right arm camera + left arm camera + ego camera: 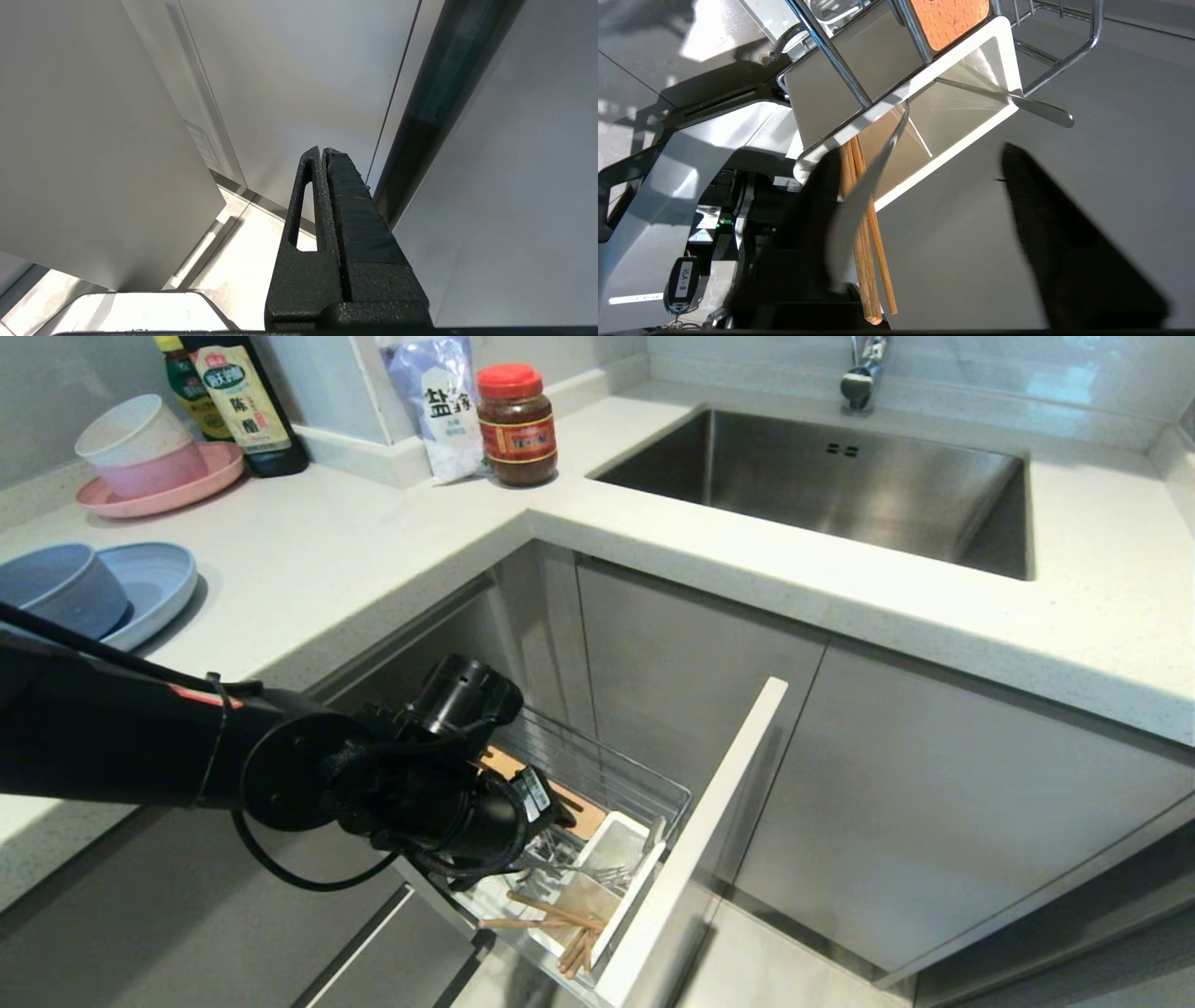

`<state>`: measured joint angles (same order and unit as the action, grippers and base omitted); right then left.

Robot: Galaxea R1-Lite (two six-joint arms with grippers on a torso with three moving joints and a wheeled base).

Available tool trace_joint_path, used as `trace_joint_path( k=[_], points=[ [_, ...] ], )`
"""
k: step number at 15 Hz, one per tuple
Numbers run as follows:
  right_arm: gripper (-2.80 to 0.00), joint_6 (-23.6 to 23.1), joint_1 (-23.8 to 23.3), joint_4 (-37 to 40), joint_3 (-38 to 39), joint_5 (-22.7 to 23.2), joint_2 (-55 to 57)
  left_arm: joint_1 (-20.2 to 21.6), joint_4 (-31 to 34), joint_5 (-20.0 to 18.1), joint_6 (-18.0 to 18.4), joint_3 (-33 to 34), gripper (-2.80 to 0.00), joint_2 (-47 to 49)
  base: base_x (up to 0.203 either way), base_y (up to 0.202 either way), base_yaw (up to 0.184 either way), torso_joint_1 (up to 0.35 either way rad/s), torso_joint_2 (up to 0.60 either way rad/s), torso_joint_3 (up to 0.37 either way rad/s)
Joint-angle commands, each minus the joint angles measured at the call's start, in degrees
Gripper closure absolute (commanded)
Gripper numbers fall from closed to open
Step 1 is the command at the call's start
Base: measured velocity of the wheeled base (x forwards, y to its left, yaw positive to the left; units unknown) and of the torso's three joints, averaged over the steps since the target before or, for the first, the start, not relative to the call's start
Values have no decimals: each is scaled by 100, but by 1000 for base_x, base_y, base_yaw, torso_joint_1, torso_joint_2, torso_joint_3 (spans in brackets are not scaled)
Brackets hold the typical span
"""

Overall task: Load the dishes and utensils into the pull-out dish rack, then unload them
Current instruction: Take the fork out of the cupboard

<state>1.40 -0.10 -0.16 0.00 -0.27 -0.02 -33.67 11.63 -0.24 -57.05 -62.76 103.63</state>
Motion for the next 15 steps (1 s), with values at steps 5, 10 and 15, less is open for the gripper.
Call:
trace_joint_path(
  k=[5, 10, 15],
  points=[
    [0, 0, 1, -2, 9, 0, -24, 1, 0, -2, -28, -26, 0, 17, 0, 0, 0, 0, 0, 0],
    [0, 0, 1, -2, 9, 0, -24, -8, -3, -2, -25, -29, 0, 17, 0, 0, 0, 0, 0, 0],
    [0, 0, 1, -2, 9, 0, -24, -25, 58, 33, -8, -70, 0, -396, 0, 0, 0, 0, 0, 0]
  ],
)
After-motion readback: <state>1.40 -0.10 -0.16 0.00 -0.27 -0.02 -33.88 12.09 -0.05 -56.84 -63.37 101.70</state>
